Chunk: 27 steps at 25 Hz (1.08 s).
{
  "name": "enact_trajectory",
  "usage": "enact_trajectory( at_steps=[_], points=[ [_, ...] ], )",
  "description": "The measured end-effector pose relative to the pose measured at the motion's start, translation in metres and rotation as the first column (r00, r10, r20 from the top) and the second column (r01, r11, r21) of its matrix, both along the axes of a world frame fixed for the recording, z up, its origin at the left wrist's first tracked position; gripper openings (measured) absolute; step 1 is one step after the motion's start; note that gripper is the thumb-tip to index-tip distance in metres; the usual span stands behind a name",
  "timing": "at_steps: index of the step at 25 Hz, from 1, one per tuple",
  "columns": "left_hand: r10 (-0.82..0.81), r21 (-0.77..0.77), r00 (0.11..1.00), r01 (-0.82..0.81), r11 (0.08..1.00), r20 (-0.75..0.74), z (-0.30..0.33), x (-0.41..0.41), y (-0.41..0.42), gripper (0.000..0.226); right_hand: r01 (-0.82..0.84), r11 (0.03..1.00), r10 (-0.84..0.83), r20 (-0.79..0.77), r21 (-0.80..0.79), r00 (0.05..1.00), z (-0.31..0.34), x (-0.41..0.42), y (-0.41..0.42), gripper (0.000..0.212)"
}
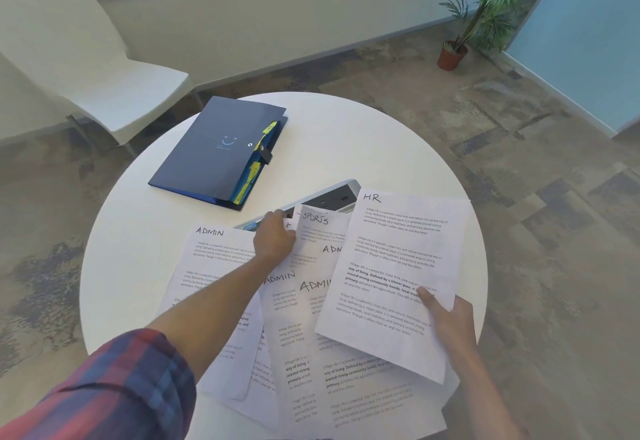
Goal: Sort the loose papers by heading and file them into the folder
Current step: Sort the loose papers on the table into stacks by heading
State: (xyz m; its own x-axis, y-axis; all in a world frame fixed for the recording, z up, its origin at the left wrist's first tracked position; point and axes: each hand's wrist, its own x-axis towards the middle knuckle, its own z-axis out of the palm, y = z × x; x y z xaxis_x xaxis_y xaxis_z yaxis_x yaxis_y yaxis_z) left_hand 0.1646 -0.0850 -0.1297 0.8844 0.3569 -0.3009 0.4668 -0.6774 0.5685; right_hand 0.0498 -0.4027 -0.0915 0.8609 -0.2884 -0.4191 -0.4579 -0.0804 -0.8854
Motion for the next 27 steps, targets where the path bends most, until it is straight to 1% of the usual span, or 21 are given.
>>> enact_trajectory(
  at_steps=[2,3,5,8,10,11,13,15,17,19,20,21,22,23,24,25,26,27],
  points=[
    [-0.083,0.202,0.995,0.092,0.975,-0.053,0.001,0.005,0.005,0.033,0.005,1.0,-0.005,0.001,0.009,1.0,-0.003,0.0,0.001,0.02],
    [-0.116,0.27,0.99,0.134,0.953,-0.082,0.0,0.006,0.008,0.032,0.006,1.0,-0.006,0.0,0.012,1.0,-0.004,0.001,0.002,0.019],
    [-0.164,0.322,0.981,0.191,0.927,-0.108,-0.001,0.007,0.011,0.032,0.007,1.0,-0.007,-0.003,0.014,1.0,-0.005,0.002,0.003,0.019],
    [-0.223,0.306,0.974,0.222,0.926,-0.031,-0.001,0.004,0.009,0.029,0.0,1.0,0.0,-0.003,0.023,1.0,-0.006,0.003,0.004,0.021],
    [-0.211,0.26,0.977,0.199,0.945,0.02,-0.001,0.001,0.008,0.021,-0.011,1.0,0.011,0.003,0.021,1.0,-0.005,0.004,0.004,0.023],
    [-0.187,0.212,0.981,0.175,0.962,0.041,-0.001,0.002,0.008,0.014,-0.015,1.0,0.015,0.007,0.021,1.0,-0.004,0.005,0.003,0.023],
    [-0.115,0.048,0.992,0.113,0.993,0.047,0.001,0.004,0.01,0.004,-0.014,1.0,0.014,0.012,0.023,1.0,-0.004,0.007,0.002,0.022],
    [-0.071,-0.109,0.997,0.075,0.991,0.04,0.009,0.007,0.011,0.008,-0.014,1.0,0.014,0.016,0.019,1.0,-0.004,0.007,0.002,0.022],
    [-0.061,-0.233,0.996,0.075,0.97,0.066,0.021,0.01,0.013,0.011,-0.014,1.0,0.014,0.017,0.018,1.0,-0.005,0.007,0.003,0.022],
    [-0.091,-0.285,0.989,0.12,0.951,0.114,0.034,0.014,0.016,0.012,-0.018,1.0,0.017,0.018,0.021,1.0,-0.005,0.007,0.005,0.022],
    [-0.151,-0.224,0.979,0.18,0.958,0.139,0.04,0.015,0.019,0.01,-0.021,0.999,0.02,0.02,0.025,1.0,-0.004,0.006,0.006,0.022],
    [-0.257,-0.072,0.954,0.271,0.96,0.157,0.045,0.017,0.022,0.005,-0.025,0.999,0.024,0.027,0.029,0.999,-0.003,0.005,0.007,0.023],
    [-0.379,0.13,0.911,0.361,0.924,0.163,0.049,0.018,0.025,0.007,-0.028,0.999,0.027,0.035,0.029,0.999,-0.002,0.005,0.008,0.024],
    [-0.475,0.292,0.863,0.416,0.861,0.172,0.053,0.018,0.025,0.015,-0.031,0.999,0.029,0.045,0.031,0.999,0.0,0.004,0.009,0.024],
    [-0.519,0.36,0.828,0.428,0.829,0.211,0.057,0.017,0.024,0.022,-0.032,0.999,0.03,0.055,0.033,0.998,0.002,0.004,0.01,0.024],
    [-0.5,0.343,0.819,0.4,0.85,0.282,0.063,0.016,0.022,0.025,-0.031,0.999,0.028,0.063,0.037,0.998,0.005,0.003,0.011,0.023],
    [-0.424,0.262,0.833,0.346,0.901,0.355,0.069,0.015,0.021,0.026,-0.029,0.999,0.026,0.072,0.041,0.997,0.007,0.002,0.01,0.023],
    [-0.314,0.156,0.858,0.273,0.949,0.408,0.074,0.016,0.02,0.025,-0.03,0.999,0.027,0.082,0.04,0.996,0.008,0.001,0.01,0.023]
  ],
)
